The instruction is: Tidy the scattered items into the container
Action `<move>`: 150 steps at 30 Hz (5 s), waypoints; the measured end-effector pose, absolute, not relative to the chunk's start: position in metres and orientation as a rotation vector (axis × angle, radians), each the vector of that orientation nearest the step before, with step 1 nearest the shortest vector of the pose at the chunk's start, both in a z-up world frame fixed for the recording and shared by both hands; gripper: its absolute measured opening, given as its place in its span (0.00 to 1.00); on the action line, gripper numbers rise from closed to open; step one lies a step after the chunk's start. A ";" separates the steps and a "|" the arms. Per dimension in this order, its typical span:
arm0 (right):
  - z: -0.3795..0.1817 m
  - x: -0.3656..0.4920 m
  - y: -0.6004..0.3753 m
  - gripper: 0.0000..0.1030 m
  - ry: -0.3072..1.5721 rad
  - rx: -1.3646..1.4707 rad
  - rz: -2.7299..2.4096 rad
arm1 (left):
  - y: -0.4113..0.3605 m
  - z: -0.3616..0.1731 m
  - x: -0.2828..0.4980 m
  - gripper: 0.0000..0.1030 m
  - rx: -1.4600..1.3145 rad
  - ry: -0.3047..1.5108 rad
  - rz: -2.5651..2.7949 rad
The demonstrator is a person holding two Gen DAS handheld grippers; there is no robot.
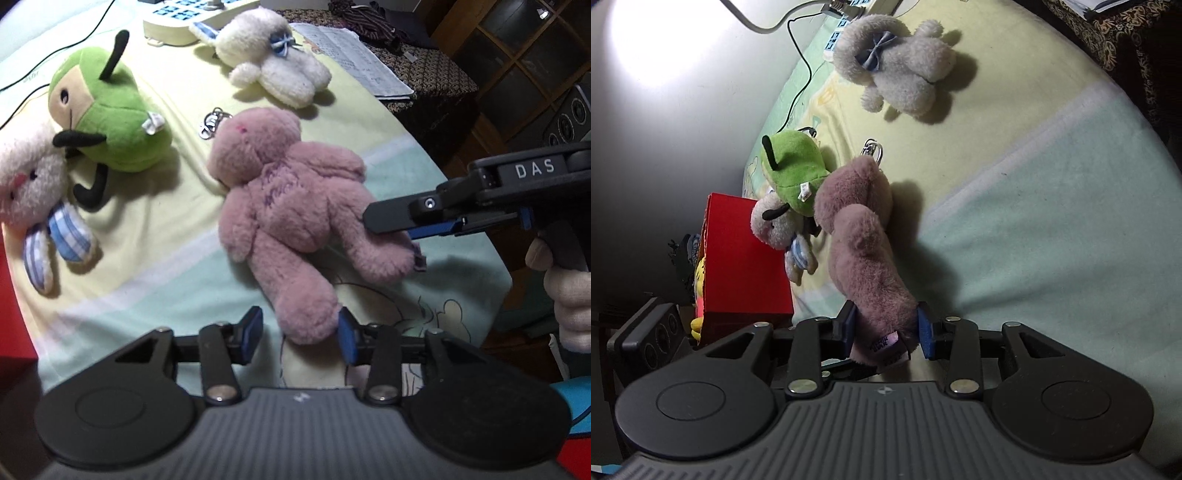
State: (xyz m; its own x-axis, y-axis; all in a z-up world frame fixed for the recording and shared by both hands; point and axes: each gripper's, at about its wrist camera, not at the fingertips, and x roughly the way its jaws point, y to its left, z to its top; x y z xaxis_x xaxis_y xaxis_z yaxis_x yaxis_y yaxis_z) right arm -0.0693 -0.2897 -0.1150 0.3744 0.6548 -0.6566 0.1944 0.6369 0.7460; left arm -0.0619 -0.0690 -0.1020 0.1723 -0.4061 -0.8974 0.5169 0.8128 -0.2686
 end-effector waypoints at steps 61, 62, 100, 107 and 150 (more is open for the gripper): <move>-0.001 -0.079 -0.229 0.36 0.807 0.630 0.451 | 0.018 0.015 -0.063 0.49 -0.020 0.868 -0.687; 0.004 -0.077 -0.220 0.36 0.793 0.624 0.464 | 0.031 0.019 -0.062 0.49 -0.033 0.859 -0.677; -0.004 0.010 0.020 0.36 0.775 0.524 0.632 | 0.245 -0.003 -0.017 0.49 -0.099 0.897 -0.424; -0.026 0.023 0.034 0.36 0.848 0.553 0.607 | 0.255 -0.022 -0.004 0.49 -0.093 0.943 -0.398; -0.050 0.039 0.079 0.31 1.041 0.457 0.627 | 0.261 -0.023 -0.024 0.51 -0.007 0.949 -0.278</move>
